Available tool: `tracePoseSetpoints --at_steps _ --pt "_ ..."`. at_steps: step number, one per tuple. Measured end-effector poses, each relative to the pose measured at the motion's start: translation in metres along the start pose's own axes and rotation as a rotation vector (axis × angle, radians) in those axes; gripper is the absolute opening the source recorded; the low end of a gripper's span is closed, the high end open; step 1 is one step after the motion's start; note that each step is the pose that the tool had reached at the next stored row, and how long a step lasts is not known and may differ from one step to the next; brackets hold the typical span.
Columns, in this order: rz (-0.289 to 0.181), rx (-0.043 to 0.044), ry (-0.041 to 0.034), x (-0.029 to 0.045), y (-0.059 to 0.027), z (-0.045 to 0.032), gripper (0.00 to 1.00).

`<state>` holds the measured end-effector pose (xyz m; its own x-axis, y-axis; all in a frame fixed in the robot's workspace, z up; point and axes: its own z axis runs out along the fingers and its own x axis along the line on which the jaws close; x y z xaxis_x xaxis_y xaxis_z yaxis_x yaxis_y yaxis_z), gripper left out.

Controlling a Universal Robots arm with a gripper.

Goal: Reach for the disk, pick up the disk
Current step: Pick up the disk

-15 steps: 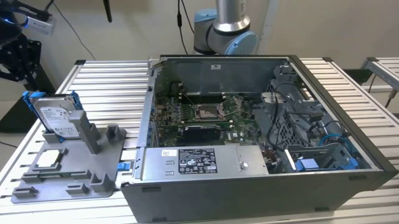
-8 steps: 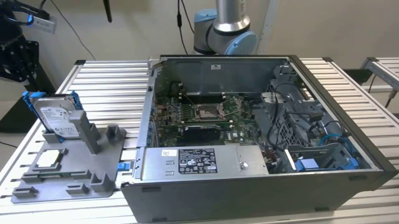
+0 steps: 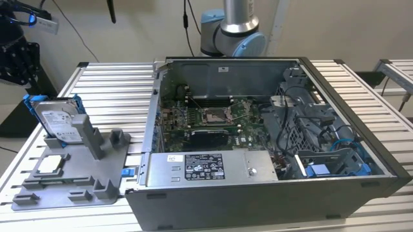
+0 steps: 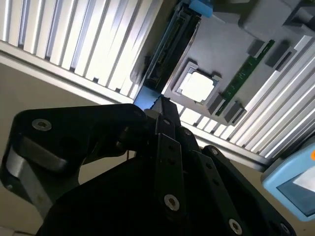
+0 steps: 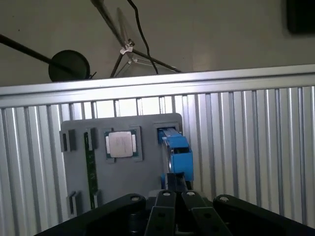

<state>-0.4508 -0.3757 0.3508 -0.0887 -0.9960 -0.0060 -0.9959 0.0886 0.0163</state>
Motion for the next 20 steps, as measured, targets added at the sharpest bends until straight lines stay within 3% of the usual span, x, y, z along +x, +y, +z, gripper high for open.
tracePoseSetpoints --at_steps 1,13,14,17,20 --pt "0.000 0.0001 0.0000 0.0000 0.0000 0.0000 1.00" --pt "0.000 0.0005 0.0006 0.0000 0.0005 0.0001 1.00" --pt "0.000 0.0056 0.0001 -0.0002 0.0011 0.0006 1.00" --pt "0.000 0.0333 -0.0024 -0.0018 0.0052 0.0029 1.00" --pt "-0.001 0.0471 -0.0035 -0.0056 0.0115 0.0069 1.00"
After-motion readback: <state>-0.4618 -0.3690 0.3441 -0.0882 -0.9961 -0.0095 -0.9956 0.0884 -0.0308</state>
